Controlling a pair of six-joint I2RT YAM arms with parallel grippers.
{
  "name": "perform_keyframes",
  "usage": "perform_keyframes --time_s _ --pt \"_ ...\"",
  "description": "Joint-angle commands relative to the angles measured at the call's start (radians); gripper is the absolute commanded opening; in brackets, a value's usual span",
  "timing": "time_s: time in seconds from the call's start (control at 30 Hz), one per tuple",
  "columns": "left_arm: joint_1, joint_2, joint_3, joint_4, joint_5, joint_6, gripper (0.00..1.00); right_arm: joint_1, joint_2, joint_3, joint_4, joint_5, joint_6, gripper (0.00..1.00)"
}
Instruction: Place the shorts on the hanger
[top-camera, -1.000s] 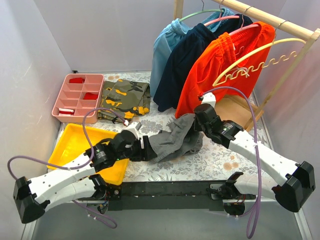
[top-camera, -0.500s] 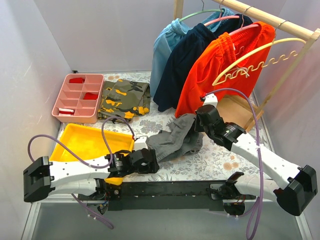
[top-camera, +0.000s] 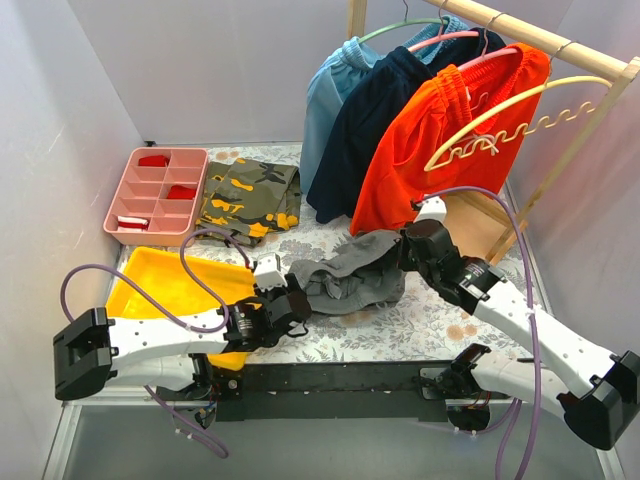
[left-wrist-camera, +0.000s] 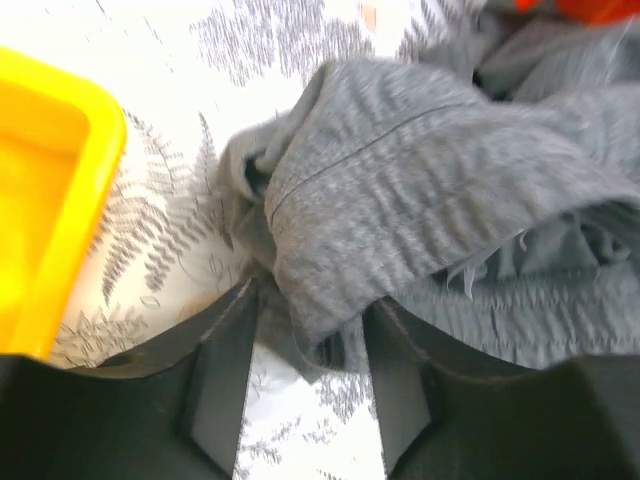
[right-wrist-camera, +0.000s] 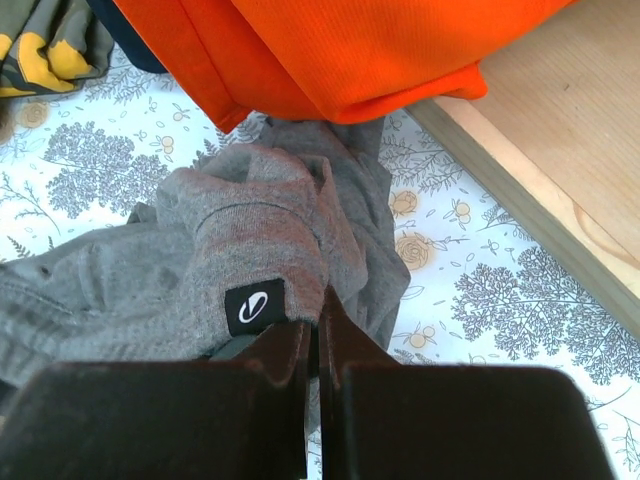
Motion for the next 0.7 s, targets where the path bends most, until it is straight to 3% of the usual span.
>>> perform_keyframes --time_s 0.0,0.13,0.27,0.4,0.43,0.53,0.67 --pt "0.013 -0.015 0.045 0.047 -0.169 0.066 0.38 -0.008 -0.036 -0.019 0.007 0.01 0.026 0.01" --pt "0.059 -0.049 0.086 0.061 -0.125 0.183 0.0 -0.008 -0.07 -0.001 -0.024 0.02 0.04 0.01" --pt "0.147 -0.148 0.214 0.027 0.04 0.419 0.0 -0.008 -0.125 0.07 -0.097 0.055 0.062 0.01" --pt "0.215 -0.124 0.496 -0.146 0.264 0.588 0.0 -0.008 -0.194 0.189 -0.174 0.101 0.076 0.01" --pt "0.215 -0.098 0.672 -0.26 0.339 0.641 0.0 -0.01 -0.205 0.247 -0.202 0.111 0.076 0.01" --pt "0.215 0.032 0.994 -0.46 0.423 0.691 0.0 -0.01 -0.242 0.382 -0.252 0.162 0.063 0.01" --pt "0.217 0.155 1.313 -0.631 0.51 0.7 0.0 -0.008 -0.259 0.56 -0.329 0.231 0.062 0.01"
